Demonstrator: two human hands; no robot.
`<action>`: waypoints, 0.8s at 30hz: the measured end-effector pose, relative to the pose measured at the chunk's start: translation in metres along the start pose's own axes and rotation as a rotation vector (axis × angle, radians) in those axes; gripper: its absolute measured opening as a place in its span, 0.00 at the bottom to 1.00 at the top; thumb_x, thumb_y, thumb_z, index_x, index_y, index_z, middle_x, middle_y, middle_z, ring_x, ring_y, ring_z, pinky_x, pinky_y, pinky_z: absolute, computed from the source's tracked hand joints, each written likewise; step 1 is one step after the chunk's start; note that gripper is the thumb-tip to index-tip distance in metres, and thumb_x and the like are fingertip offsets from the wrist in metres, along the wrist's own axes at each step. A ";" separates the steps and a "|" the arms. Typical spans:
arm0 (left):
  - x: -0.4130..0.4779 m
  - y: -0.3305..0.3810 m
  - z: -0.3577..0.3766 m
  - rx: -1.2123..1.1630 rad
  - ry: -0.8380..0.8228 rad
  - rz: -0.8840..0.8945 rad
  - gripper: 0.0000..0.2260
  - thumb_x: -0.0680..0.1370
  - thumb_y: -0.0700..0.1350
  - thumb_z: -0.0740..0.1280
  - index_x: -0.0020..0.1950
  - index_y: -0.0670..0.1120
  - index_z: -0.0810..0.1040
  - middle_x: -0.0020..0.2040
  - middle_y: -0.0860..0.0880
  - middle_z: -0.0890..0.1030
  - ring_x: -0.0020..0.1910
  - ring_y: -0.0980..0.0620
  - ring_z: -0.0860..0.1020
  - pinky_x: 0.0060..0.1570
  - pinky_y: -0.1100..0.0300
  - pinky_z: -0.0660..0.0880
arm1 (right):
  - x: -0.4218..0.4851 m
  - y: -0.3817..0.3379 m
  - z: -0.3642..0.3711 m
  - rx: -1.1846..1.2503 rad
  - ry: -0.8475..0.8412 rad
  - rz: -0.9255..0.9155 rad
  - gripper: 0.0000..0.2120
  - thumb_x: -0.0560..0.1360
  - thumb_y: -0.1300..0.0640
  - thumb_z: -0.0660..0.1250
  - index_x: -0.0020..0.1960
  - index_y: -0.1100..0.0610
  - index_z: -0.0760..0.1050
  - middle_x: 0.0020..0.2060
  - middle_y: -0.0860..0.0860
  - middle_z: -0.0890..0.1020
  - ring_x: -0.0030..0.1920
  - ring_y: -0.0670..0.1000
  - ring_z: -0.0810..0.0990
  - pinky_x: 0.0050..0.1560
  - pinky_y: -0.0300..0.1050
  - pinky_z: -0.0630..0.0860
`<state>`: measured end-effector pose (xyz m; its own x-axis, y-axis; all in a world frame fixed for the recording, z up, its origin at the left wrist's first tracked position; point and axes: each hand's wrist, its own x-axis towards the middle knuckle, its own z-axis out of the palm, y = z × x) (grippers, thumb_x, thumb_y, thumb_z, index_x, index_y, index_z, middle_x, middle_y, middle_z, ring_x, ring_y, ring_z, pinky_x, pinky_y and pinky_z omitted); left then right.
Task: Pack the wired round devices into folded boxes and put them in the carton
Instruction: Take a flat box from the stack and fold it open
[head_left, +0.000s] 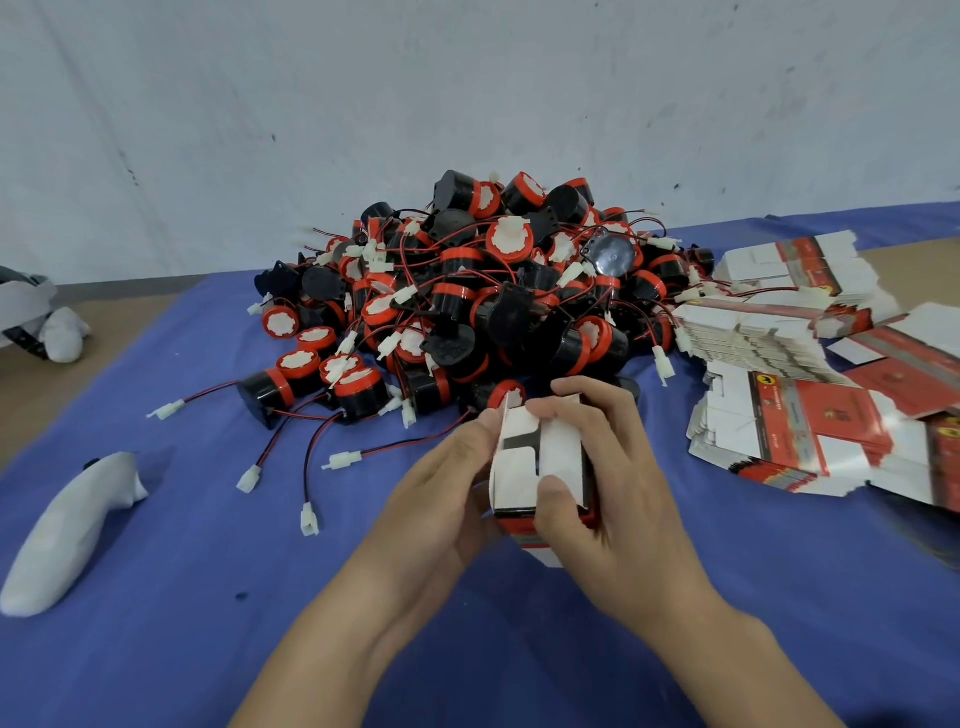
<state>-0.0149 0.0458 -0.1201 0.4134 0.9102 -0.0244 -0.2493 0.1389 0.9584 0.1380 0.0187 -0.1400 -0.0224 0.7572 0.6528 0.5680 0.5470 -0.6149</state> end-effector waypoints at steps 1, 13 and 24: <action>0.000 0.000 -0.002 0.019 0.013 0.008 0.22 0.75 0.61 0.66 0.63 0.49 0.82 0.60 0.43 0.83 0.60 0.42 0.81 0.56 0.45 0.81 | 0.000 0.001 0.000 -0.011 -0.026 0.001 0.24 0.74 0.47 0.59 0.68 0.53 0.72 0.66 0.42 0.66 0.68 0.40 0.67 0.59 0.26 0.68; -0.002 -0.006 -0.009 0.122 0.034 0.057 0.23 0.70 0.53 0.71 0.64 0.50 0.76 0.53 0.44 0.86 0.53 0.42 0.84 0.52 0.46 0.82 | -0.003 0.003 -0.001 -0.023 -0.152 -0.031 0.34 0.74 0.41 0.65 0.77 0.41 0.56 0.74 0.36 0.60 0.75 0.39 0.62 0.69 0.30 0.64; 0.001 -0.007 -0.013 0.155 0.064 0.032 0.13 0.78 0.44 0.71 0.61 0.53 0.76 0.52 0.46 0.86 0.50 0.43 0.85 0.48 0.50 0.83 | -0.006 0.004 0.002 -0.082 -0.182 -0.065 0.37 0.74 0.35 0.65 0.77 0.41 0.53 0.76 0.36 0.60 0.76 0.41 0.62 0.69 0.47 0.73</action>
<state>-0.0246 0.0507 -0.1306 0.3500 0.9367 -0.0068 -0.1213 0.0526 0.9912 0.1391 0.0175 -0.1470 -0.2049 0.7773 0.5948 0.6254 0.5715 -0.5313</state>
